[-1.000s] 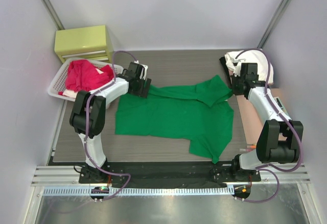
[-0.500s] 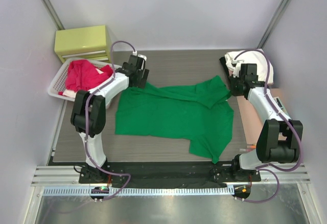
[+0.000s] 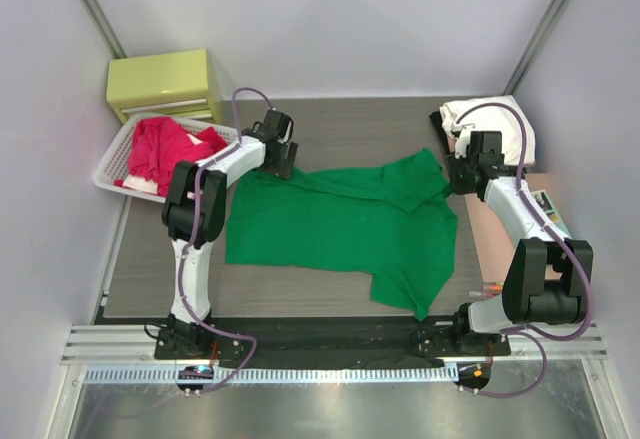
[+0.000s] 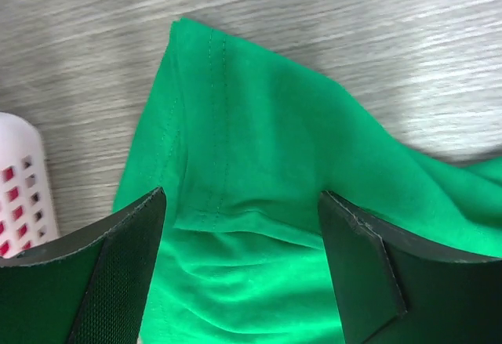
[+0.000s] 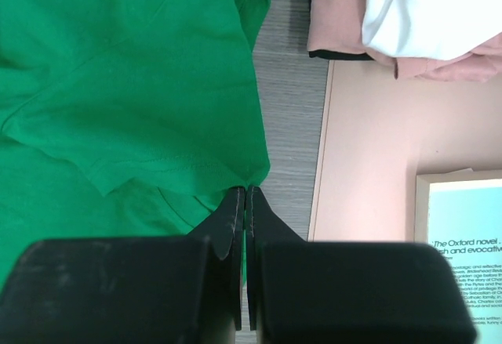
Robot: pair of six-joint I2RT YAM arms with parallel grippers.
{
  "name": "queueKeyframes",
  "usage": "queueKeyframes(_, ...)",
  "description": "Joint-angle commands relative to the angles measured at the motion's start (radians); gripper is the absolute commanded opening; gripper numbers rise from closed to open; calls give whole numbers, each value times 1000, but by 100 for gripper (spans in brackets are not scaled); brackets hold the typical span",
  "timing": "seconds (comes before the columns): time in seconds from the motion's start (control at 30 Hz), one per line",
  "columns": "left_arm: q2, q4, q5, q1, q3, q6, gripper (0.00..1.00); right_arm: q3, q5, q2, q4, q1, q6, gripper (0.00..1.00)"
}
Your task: Fold and stack the t-shirts
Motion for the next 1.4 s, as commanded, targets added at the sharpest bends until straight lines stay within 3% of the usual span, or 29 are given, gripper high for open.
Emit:
queueKeyframes(0.0,22,-60,99,20,55,-35,80,-15,-25,-44,45,1,-14,1)
queueKeyframes(0.17,7,-67,128,33,62,-48,73,-32,-19,-36,57,1,-18,1)
queueKeyframes(0.2,2,-67,127,33,61,-49,57,-33,-20,-34,62,1,-18,1)
queueKeyframes(0.27,2,-68,124,34,61,-49,41,-32,-26,-28,64,1,-14,1)
queueKeyframes(0.3,2,-68,119,34,61,-51,2,-30,-29,-28,64,1,-11,1)
queueKeyframes(0.63,-1,-79,79,36,59,-31,0,-38,-34,-25,67,1,-15,1)
queueKeyframes(1.1,-226,-4,55,36,-97,49,0,-10,-37,-93,10,1,-23,1)
queueKeyframes(1.37,-243,-19,56,36,-102,48,0,-3,-42,-139,-27,1,-26,1)
